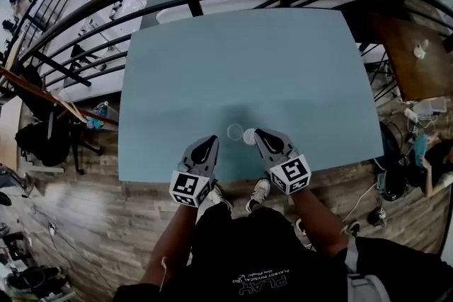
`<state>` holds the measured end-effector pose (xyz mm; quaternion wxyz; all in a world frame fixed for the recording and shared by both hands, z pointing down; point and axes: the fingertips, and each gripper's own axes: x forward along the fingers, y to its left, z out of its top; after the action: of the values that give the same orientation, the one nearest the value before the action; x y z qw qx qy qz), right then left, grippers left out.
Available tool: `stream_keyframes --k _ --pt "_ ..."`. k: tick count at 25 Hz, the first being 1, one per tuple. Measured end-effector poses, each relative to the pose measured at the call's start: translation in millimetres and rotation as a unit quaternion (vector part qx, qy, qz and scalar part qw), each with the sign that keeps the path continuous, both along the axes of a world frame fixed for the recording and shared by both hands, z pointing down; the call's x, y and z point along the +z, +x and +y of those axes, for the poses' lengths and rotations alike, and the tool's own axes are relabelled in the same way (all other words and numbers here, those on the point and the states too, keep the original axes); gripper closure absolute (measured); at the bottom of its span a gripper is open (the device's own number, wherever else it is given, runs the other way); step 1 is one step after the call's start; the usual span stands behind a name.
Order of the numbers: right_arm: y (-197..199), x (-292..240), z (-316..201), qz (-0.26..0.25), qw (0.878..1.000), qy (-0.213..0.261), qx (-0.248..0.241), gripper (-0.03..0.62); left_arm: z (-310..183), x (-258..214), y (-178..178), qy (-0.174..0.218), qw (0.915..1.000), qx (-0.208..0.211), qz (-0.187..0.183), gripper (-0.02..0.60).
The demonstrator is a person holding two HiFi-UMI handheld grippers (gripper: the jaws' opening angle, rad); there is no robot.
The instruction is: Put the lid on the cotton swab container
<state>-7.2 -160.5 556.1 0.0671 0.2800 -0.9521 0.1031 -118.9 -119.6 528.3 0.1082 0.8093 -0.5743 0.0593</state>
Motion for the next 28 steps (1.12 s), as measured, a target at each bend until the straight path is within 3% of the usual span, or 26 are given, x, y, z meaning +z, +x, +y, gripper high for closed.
stream_keyframes --k 13,28 --pt "-9 26 -2 0.054 0.998 0.000 0.041 0.574 -24 35 -19 -0.018 0.9984 0.046 0.028 0.572" --pt "8 84 33 0.085 0.991 -0.033 0.097 0.574 -14 97 -19 -0.065 0.9957 0.059 0.030 0.572"
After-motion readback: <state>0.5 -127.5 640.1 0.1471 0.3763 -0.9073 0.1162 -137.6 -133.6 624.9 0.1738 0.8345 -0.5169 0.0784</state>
